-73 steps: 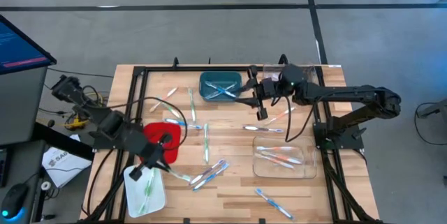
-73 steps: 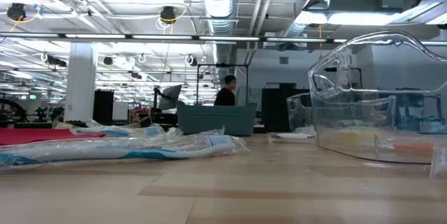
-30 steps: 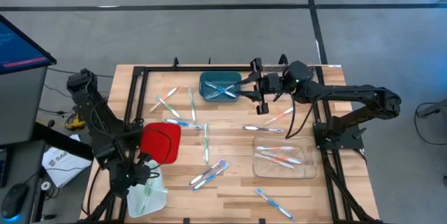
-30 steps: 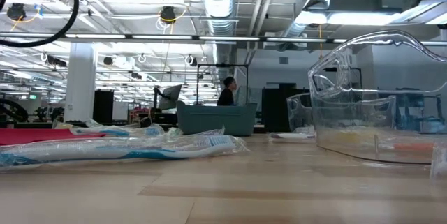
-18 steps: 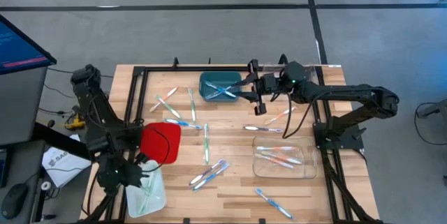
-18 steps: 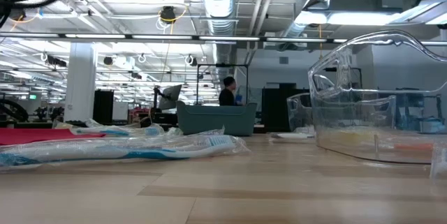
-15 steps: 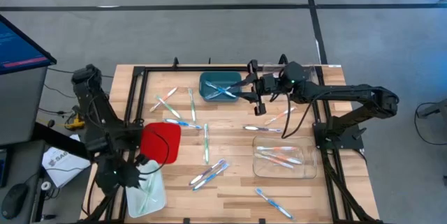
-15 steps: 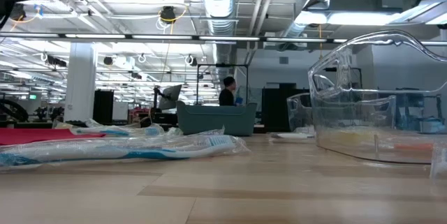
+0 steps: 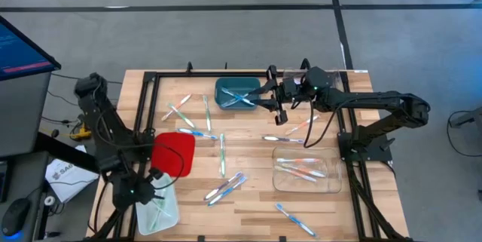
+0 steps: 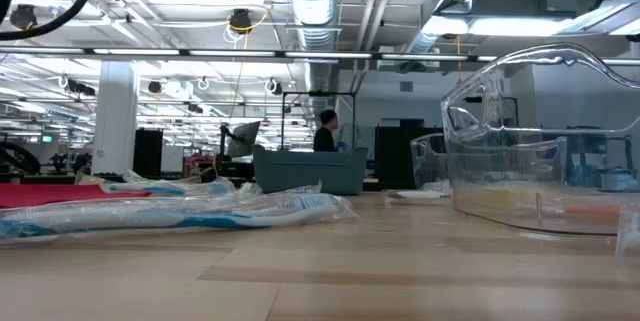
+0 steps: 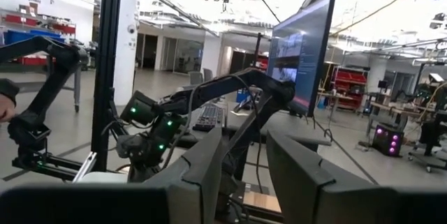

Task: Pick & Place Toothbrushes
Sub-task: Put the green toothbrush into the white bin

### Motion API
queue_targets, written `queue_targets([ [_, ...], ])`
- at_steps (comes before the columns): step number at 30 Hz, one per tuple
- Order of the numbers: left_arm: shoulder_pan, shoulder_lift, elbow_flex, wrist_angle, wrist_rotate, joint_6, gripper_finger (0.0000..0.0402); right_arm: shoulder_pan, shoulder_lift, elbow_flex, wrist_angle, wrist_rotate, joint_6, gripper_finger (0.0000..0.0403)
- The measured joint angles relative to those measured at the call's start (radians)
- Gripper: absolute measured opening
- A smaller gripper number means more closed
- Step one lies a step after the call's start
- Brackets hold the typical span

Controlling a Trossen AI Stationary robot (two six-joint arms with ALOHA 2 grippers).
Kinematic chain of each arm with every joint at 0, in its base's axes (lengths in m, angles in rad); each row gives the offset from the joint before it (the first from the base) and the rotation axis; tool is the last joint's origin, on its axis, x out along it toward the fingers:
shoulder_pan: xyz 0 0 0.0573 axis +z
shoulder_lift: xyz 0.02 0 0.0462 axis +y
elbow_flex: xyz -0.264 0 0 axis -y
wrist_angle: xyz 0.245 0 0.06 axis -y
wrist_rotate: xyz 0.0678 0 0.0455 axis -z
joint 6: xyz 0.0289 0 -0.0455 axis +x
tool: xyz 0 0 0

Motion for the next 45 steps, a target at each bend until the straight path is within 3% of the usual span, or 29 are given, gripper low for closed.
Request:
queue_targets([
  [7, 0.047, 0.020, 0.000, 0.075, 0.001, 0.004, 0.0007, 0.002, 0.000, 0.000, -0.008, 0.000, 0.000, 0.0108],
  [39, 0.046, 0.022, -0.004, 0.129, 0.037, -0.001, 0.0007, 0.002, 0.000, 0.000, -0.028, 0.000, 0.000, 0.0108],
  [45, 0.063, 0.015, -0.087, 0.257, 0.112, -0.002, 0.0007, 0.002, 0.000, 0.000, -0.028, 0.000, 0.000, 0.0108],
])
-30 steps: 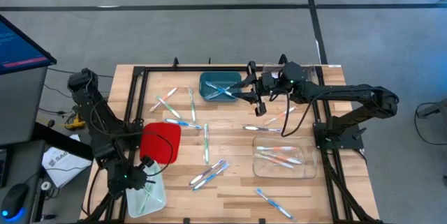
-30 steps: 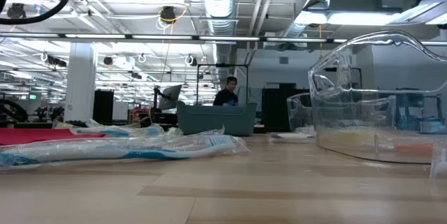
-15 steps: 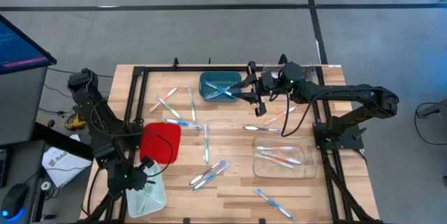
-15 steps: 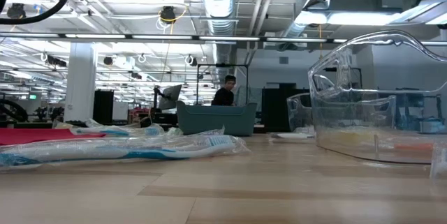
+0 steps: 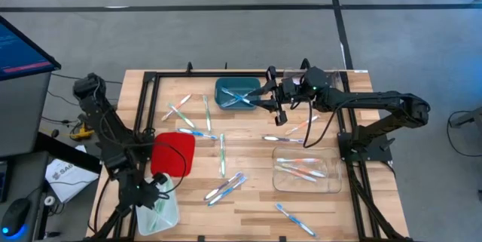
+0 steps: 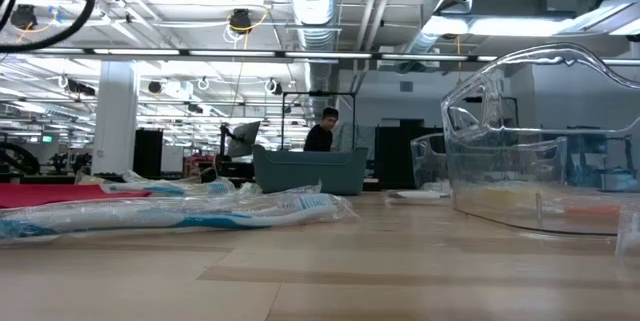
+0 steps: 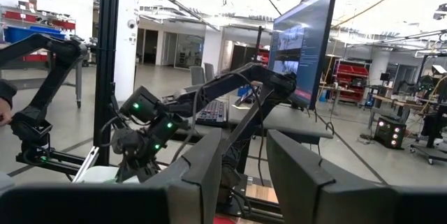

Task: Pick & Place Toothbrushes
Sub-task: Put the green toothbrush into the white bin

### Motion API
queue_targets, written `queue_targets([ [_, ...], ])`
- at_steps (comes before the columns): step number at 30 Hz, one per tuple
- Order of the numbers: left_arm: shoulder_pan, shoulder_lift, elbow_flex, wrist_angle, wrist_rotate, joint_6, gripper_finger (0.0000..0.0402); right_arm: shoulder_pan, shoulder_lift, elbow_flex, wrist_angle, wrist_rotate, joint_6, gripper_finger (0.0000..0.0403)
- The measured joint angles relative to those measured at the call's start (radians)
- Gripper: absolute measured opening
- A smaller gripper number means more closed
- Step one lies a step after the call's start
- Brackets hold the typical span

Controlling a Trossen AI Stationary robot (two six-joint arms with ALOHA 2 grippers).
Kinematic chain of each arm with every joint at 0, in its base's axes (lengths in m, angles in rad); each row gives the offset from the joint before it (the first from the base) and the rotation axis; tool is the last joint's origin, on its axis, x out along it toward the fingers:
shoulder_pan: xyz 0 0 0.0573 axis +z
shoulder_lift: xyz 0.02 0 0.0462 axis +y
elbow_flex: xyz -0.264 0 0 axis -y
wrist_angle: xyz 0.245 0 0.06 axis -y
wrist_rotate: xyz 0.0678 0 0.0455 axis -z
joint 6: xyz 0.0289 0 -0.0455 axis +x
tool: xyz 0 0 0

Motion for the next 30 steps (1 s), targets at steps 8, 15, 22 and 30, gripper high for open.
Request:
queue_targets([
  [8, 0.041, -0.019, -0.021, 0.022, 0.033, -0.001, 0.0007, 0.000, 0.000, 0.000, 0.000, 0.000, 0.000, 0.0108],
  [15, 0.041, -0.020, -0.021, 0.017, 0.022, 0.028, 0.0008, 0.000, 0.000, 0.000, 0.000, 0.000, 0.000, 0.0108],
  [22, 0.041, -0.021, -0.031, 0.018, 0.012, 0.048, 0.0014, 0.000, 0.000, 0.000, 0.000, 0.000, 0.000, 0.0108],
  [30, 0.049, -0.028, -0.066, 0.027, 0.044, 0.038, 0.0016, 0.000, 0.000, 0.000, 0.000, 0.000, 0.000, 0.0108],
])
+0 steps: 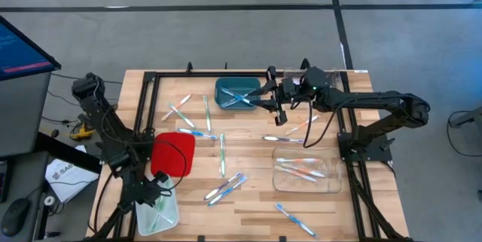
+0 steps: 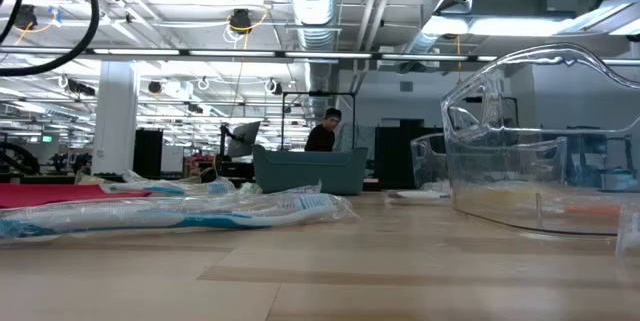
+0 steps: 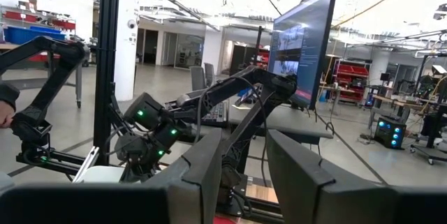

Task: Pick & Place Toothbrushes
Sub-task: Put the green toothbrush into the white bin

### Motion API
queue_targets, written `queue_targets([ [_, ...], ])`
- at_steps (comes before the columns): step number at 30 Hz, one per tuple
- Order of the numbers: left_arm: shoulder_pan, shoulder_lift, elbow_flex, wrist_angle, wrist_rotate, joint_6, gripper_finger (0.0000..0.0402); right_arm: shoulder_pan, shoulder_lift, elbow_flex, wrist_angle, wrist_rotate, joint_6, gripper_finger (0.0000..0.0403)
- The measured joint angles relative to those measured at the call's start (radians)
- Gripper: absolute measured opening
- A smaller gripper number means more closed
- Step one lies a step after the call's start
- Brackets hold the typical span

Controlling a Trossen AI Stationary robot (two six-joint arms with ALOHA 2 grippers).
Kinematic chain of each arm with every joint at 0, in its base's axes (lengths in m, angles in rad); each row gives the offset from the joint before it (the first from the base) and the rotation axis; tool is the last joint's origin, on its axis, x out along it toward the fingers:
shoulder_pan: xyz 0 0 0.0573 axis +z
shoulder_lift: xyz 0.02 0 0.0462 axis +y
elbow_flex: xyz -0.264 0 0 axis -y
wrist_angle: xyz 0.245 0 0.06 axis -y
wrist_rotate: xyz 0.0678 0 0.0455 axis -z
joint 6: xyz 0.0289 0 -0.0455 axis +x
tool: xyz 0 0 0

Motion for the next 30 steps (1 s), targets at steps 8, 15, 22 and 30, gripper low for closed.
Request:
queue_targets([
  [8, 0.009, -0.007, -0.011, 0.005, 0.002, 0.008, 0.0017, 0.000, 0.000, 0.000, 0.000, 0.000, 0.000, 0.0108],
  [15, 0.023, -0.010, -0.040, 0.020, 0.036, -0.035, 0.0028, 0.000, 0.000, 0.000, 0.000, 0.000, 0.000, 0.0108],
  [22, 0.067, -0.008, -0.046, 0.007, 0.056, -0.030, 0.0029, 0.000, 0.000, 0.000, 0.000, 0.000, 0.000, 0.0108],
  [30, 0.094, -0.007, -0.047, 0.009, 0.065, -0.033, 0.0033, 0.000, 0.000, 0.000, 0.000, 0.000, 0.000, 0.0108],
])
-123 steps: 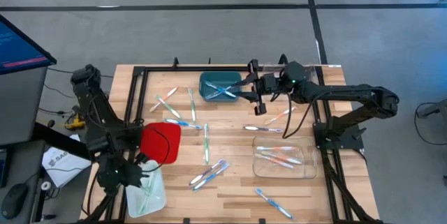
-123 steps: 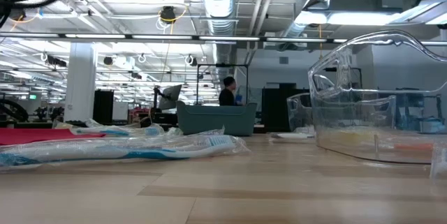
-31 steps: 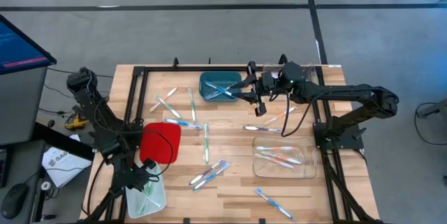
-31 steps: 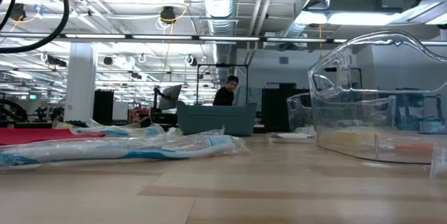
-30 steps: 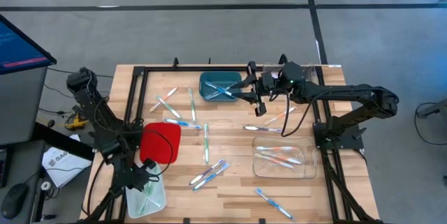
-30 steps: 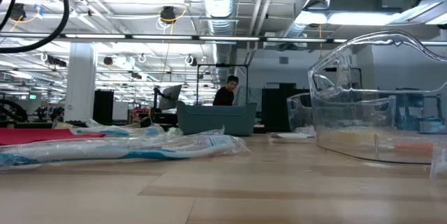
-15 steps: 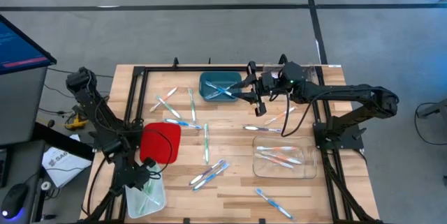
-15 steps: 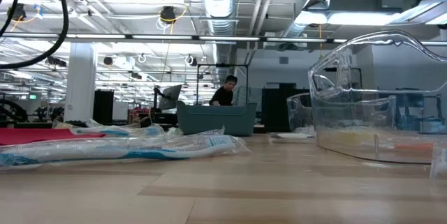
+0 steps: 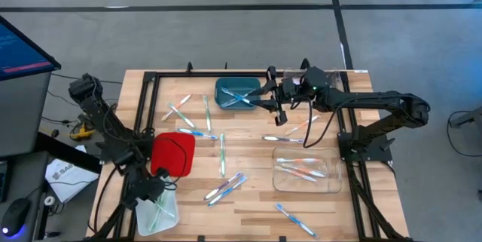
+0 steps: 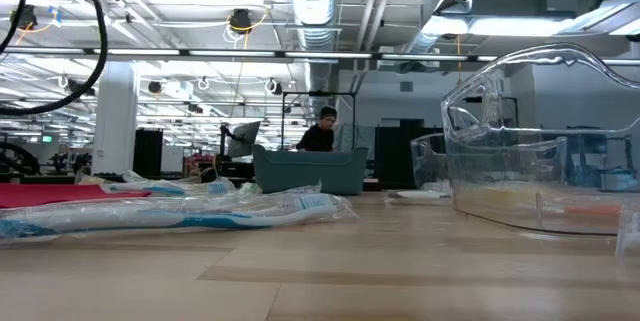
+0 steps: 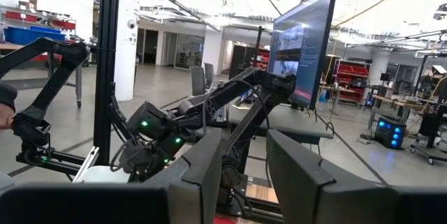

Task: Pick & Place Toothbrushes
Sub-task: Put the green toothbrush into the white bin

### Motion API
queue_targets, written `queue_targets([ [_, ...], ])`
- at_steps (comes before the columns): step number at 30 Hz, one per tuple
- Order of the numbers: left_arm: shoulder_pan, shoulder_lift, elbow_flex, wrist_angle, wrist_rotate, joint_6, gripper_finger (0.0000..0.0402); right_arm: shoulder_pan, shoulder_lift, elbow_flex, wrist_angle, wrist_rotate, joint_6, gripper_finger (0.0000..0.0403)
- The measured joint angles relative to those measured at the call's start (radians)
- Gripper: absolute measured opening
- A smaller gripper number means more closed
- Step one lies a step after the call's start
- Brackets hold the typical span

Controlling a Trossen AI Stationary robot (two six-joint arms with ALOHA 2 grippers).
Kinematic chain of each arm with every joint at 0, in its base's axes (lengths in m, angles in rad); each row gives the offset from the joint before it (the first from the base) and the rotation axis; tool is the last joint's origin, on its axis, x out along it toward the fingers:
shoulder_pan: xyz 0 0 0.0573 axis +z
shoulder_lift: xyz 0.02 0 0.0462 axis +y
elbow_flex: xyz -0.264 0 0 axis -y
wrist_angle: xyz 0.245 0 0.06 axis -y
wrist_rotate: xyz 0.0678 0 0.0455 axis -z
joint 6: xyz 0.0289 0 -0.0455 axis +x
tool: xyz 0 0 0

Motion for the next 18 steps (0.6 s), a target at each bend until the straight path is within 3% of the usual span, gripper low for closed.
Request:
queue_targets([
  [4, 0.006, 0.011, -0.008, 0.001, -0.127, -0.057, 0.0052, 0.000, 0.000, -0.001, -0.001, 0.000, 0.000, 0.0108],
  [18, 0.002, 0.006, -0.002, 0.004, -0.116, -0.096, 0.0162, 0.000, 0.000, -0.001, -0.012, -0.001, 0.000, 0.0108],
])
